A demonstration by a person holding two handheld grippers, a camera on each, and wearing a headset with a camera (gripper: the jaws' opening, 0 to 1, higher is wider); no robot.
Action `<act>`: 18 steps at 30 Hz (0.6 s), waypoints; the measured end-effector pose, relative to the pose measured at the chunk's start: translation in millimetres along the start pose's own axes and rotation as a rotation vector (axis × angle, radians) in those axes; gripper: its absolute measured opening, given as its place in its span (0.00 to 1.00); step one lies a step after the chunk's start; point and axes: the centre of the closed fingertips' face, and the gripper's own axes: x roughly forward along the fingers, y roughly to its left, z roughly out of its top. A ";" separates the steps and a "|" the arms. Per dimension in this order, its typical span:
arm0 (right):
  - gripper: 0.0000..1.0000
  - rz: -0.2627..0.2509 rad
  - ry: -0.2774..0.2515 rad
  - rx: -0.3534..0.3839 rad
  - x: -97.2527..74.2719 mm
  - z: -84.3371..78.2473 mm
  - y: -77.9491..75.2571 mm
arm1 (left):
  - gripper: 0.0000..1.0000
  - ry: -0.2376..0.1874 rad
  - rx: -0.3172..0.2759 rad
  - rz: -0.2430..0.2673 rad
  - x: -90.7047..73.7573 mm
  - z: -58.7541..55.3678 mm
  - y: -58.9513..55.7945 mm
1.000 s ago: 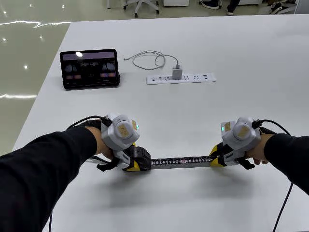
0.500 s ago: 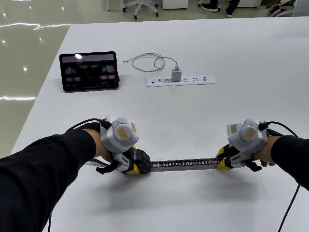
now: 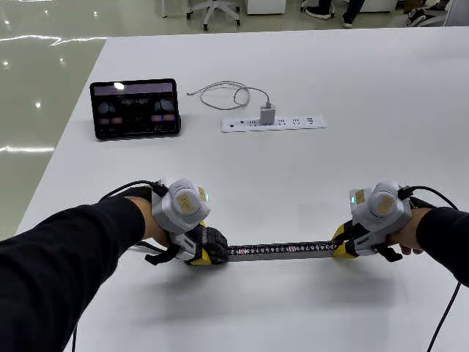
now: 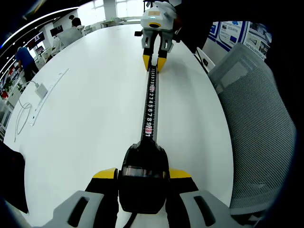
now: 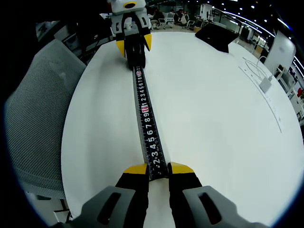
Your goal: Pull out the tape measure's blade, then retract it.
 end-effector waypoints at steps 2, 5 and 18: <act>0.11 -0.001 0.001 0.002 -0.9 0.2 0.5 | 0.34 0.000 -0.001 0.001 -0.2 0.1 0.0; 0.11 -0.003 0.005 0.000 -2.2 -1.5 0.3 | 0.34 -0.001 -0.002 0.002 -0.1 0.3 0.2; 0.11 -0.004 0.015 0.000 -8.3 -5.3 1.0 | 0.34 0.001 -0.003 0.002 0.0 -0.1 -0.1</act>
